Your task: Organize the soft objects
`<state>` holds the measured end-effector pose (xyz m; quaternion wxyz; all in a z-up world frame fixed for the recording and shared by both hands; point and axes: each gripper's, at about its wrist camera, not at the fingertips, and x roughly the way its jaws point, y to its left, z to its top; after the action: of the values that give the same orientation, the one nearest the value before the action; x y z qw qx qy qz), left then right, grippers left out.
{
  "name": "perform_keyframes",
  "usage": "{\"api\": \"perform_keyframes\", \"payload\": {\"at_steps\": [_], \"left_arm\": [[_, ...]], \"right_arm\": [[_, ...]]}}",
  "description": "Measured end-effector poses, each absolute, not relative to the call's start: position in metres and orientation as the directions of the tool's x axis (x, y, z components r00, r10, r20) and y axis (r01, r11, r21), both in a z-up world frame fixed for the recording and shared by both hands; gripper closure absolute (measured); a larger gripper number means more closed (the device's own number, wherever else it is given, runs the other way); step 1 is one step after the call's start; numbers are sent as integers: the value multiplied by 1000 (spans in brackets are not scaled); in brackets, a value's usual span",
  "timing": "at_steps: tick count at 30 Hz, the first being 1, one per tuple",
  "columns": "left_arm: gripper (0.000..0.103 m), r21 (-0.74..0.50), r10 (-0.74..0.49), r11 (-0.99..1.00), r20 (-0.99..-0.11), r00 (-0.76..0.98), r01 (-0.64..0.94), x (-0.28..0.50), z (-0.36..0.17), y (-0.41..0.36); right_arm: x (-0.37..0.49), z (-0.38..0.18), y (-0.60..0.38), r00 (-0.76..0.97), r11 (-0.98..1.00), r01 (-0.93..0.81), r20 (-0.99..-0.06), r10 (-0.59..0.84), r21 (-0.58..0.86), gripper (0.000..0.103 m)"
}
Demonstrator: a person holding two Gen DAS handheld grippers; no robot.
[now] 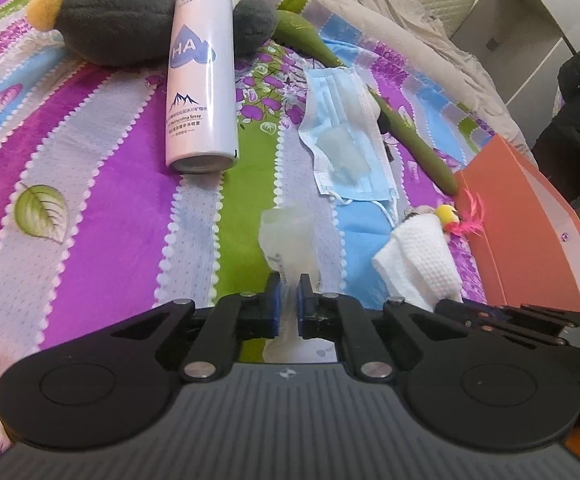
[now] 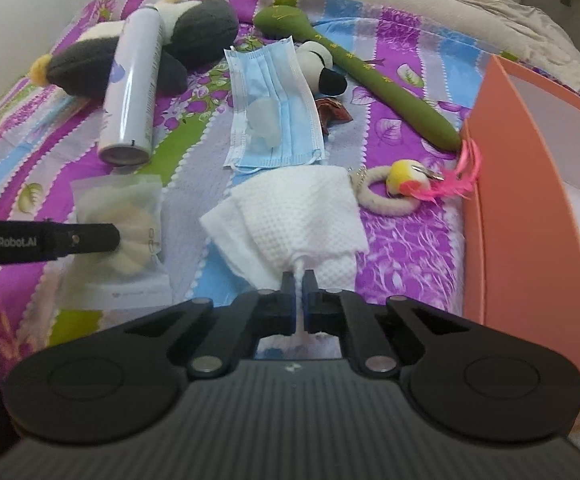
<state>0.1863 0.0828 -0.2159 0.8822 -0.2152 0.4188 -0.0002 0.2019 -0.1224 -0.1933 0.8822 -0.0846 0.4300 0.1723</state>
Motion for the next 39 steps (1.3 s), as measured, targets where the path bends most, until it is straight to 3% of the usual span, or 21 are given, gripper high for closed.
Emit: {"api": "perform_keyframes", "payload": {"at_steps": [22, 39], "left_arm": [[94, -323, -139, 937, -697, 703, -135, 123, -148, 70], [94, -314, -151, 947, -633, 759, -73, 95, -80, 55]], "right_arm": [[137, -133, -144, 662, 929, -371, -698, 273, 11, 96], [100, -60, -159, 747, 917, -395, -564, 351, 49, 96]]}}
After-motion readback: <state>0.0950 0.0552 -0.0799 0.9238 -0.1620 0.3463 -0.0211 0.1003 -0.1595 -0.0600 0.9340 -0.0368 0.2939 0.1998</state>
